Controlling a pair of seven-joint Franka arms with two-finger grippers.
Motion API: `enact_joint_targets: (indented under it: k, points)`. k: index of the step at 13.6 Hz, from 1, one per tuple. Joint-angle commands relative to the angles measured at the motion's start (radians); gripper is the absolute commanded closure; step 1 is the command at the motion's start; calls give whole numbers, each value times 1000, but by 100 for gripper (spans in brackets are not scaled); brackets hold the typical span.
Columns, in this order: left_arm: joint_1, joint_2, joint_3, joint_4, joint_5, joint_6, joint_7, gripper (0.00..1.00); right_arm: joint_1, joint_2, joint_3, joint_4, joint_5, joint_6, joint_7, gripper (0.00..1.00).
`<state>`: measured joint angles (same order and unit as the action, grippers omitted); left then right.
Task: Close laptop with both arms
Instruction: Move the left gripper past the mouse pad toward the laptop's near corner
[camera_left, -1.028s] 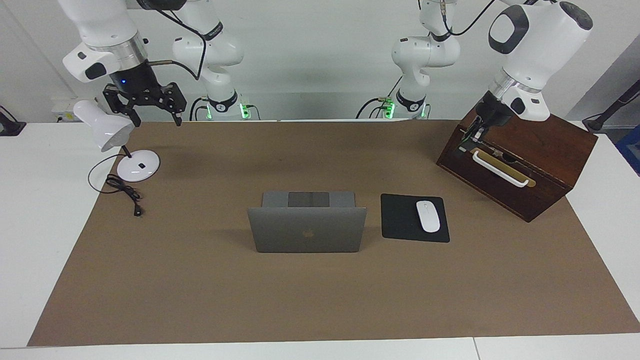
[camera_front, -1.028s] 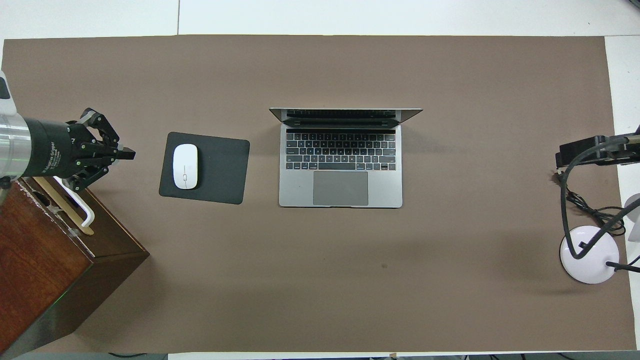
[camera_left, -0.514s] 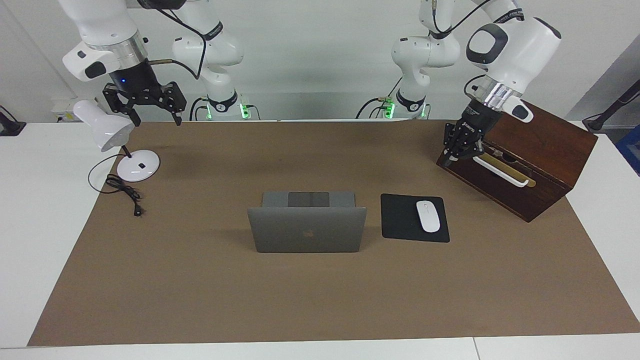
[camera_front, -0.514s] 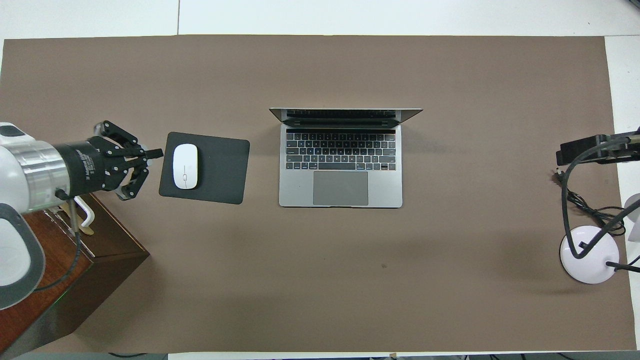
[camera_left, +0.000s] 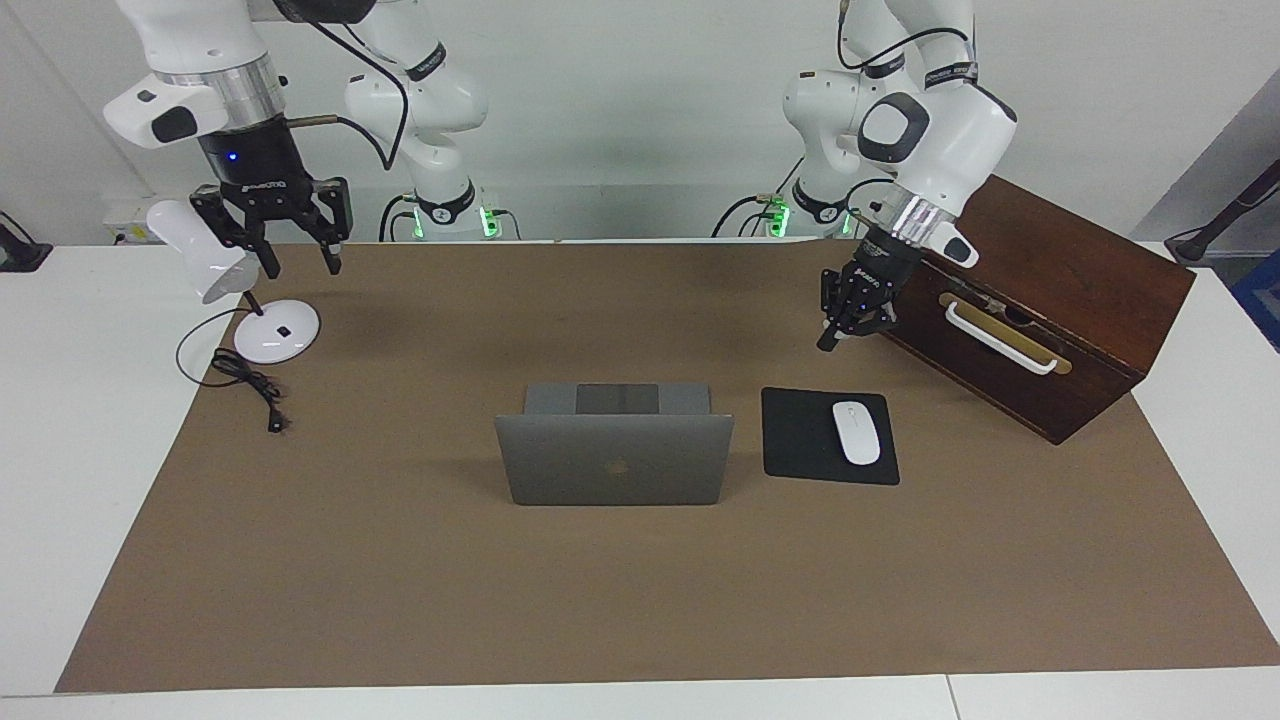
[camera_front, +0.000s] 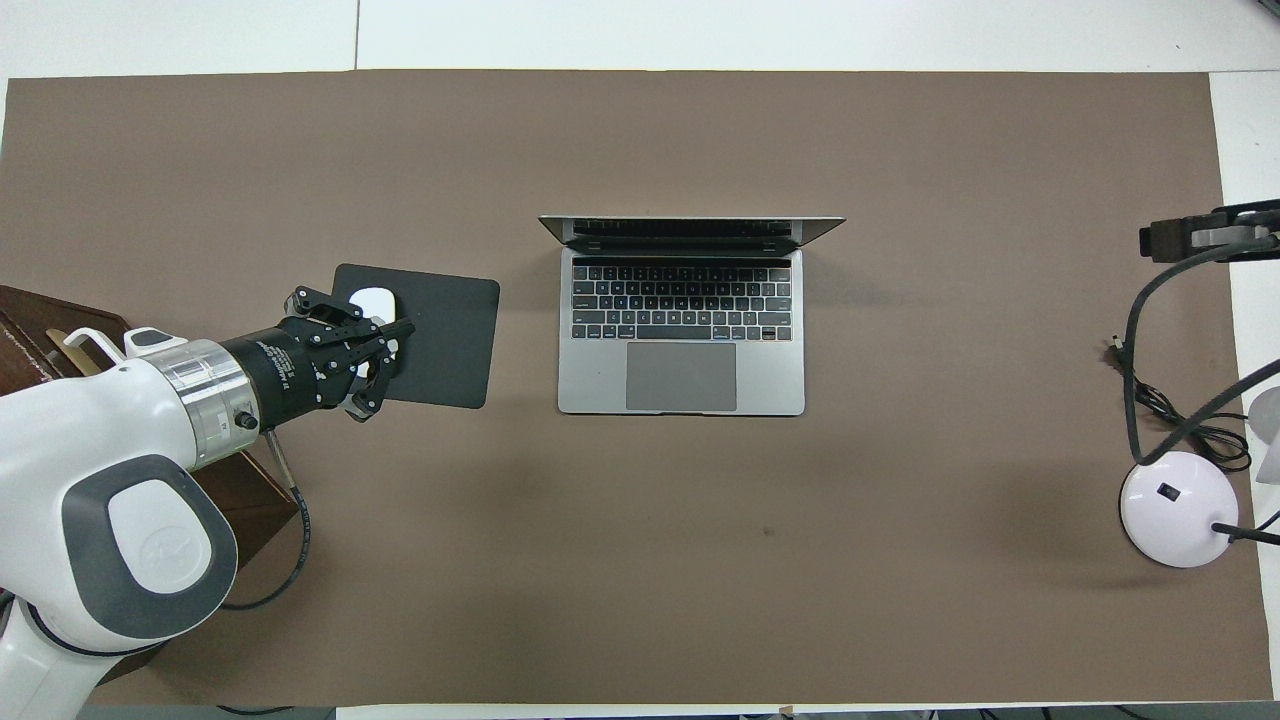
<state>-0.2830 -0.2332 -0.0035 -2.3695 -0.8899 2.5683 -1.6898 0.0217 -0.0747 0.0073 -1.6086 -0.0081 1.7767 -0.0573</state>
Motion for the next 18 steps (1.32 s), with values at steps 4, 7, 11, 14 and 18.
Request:
enact_joint_targets:
  k: [4,7,11,14,18]
  points:
    - [-79,77,10,-76,-492,122,-5,100,3,-2,8,-14,10,88,-53,100]
    - [-129,139,10,-74,-662,177,137,100,6,12,8,-16,10,167,-61,100]
    - [-170,218,11,-65,-1054,147,613,100,11,50,13,-13,11,277,-61,100]
    - [-166,282,11,-65,-1198,21,855,100,38,79,14,-1,20,348,-58,100]
    - [-166,345,11,-63,-1328,-102,1070,100,70,121,14,15,17,418,-13,100]
